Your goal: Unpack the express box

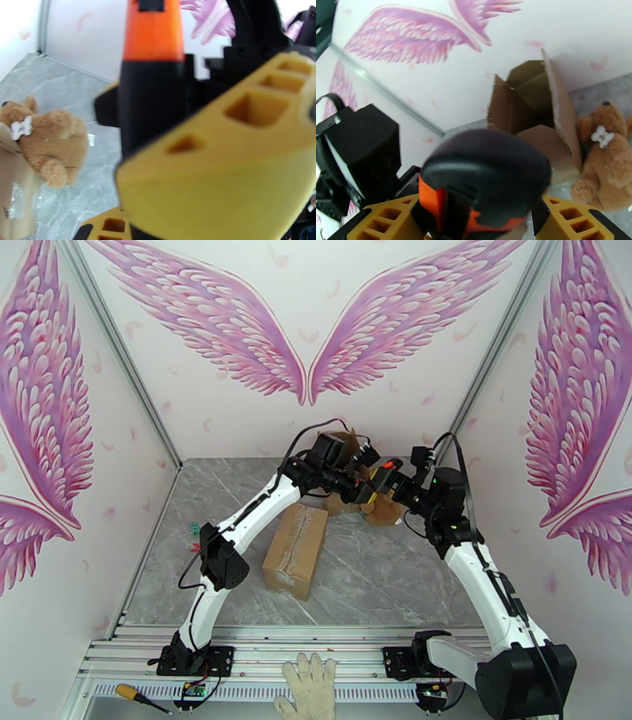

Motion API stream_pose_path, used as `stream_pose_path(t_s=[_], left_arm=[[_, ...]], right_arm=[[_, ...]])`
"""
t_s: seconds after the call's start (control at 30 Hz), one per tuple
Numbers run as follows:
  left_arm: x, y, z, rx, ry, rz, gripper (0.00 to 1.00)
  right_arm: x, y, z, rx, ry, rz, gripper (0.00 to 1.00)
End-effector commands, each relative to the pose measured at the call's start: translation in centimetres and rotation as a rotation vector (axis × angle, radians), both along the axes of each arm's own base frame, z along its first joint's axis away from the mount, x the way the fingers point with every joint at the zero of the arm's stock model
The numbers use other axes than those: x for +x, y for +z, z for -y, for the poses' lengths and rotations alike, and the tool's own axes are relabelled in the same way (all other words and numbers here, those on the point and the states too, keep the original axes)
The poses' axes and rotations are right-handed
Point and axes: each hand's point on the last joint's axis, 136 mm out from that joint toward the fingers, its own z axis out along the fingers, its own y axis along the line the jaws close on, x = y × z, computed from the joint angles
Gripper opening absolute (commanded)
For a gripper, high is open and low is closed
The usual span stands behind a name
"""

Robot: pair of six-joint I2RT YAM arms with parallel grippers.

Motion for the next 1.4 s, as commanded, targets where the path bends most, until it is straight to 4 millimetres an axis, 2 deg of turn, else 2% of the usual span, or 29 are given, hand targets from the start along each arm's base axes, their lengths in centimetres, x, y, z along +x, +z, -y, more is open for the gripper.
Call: stream_pose_path(t_s=[0.0, 0.23, 0.4, 0.6, 0.7, 0.83, 0.87, 0.93, 1.0, 1.03, 1.1, 1.17, 1.27, 1.33, 1.37], left_arm=[[-2.4, 5.5, -1.0, -0.130, -0.118, 0.056, 0.00], [-3.9, 6.4, -1.1, -0.177, -0.201, 0.023, 0.00], [-4.8, 7.0, -1.1, -0.203, -0.248, -0.008, 0.00], [-5.2, 6.5, -0.8, -0.201, -0.277, -0.062, 0.00], [-5.3, 5.9, -0.9, -0.190, -0.286, -0.086, 0.00], [-4.7, 5.7, -1.1, -0.184, -0.266, -0.087, 0.00], [-4.3, 5.7, -1.2, -0.178, -0.248, -0.083, 0.09], [-3.2, 5.6, -1.4, -0.167, -0.202, -0.061, 0.38], [-1.7, 5.6, -2.0, -0.141, -0.128, -0.016, 0.60], [-0.6, 5.5, -2.5, -0.119, -0.066, 0.011, 0.76], [1.3, 5.6, -3.8, -0.101, 0.040, 0.072, 0.91], [3.1, 6.4, -5.6, -0.117, 0.171, 0.131, 0.99], [5.2, 6.4, -9.4, -0.151, 0.352, 0.133, 0.99], [6.4, 4.9, -12.8, -0.109, 0.487, 0.103, 0.99], [6.7, 3.8, -14.5, -0.064, 0.546, 0.081, 0.98]], right_arm=[[-1.4, 2.0, -1.5, -0.023, 0.180, 0.185, 0.69], [-2.9, 4.2, -3.5, -0.021, 0.381, 0.316, 0.55], [-3.6, 4.7, -4.3, -0.010, 0.483, 0.337, 0.42], [-3.9, 5.0, -4.5, -0.008, 0.506, 0.354, 0.29], [-3.8, 5.1, -4.5, -0.011, 0.505, 0.363, 0.20], [-3.7, 5.2, -4.4, -0.021, 0.495, 0.374, 0.11], [-3.7, 5.1, -4.4, -0.023, 0.491, 0.375, 0.09], [-3.6, 4.9, -4.2, -0.032, 0.475, 0.377, 0.07], [-3.3, 4.7, -4.0, -0.050, 0.446, 0.380, 0.07], [-3.1, 4.5, -3.8, -0.065, 0.418, 0.377, 0.06], [-2.4, 3.6, -3.1, -0.104, 0.352, 0.344, 0.07], [-0.9, 1.4, -1.7, -0.182, 0.237, 0.254, 0.07], [0.0, -2.8, -0.4, -0.289, 0.145, 0.104, 0.07], [-0.2, -5.8, -0.5, -0.379, 0.110, 0.013, 0.07], [-0.5, -7.0, -1.2, -0.422, 0.113, -0.010, 0.07]])
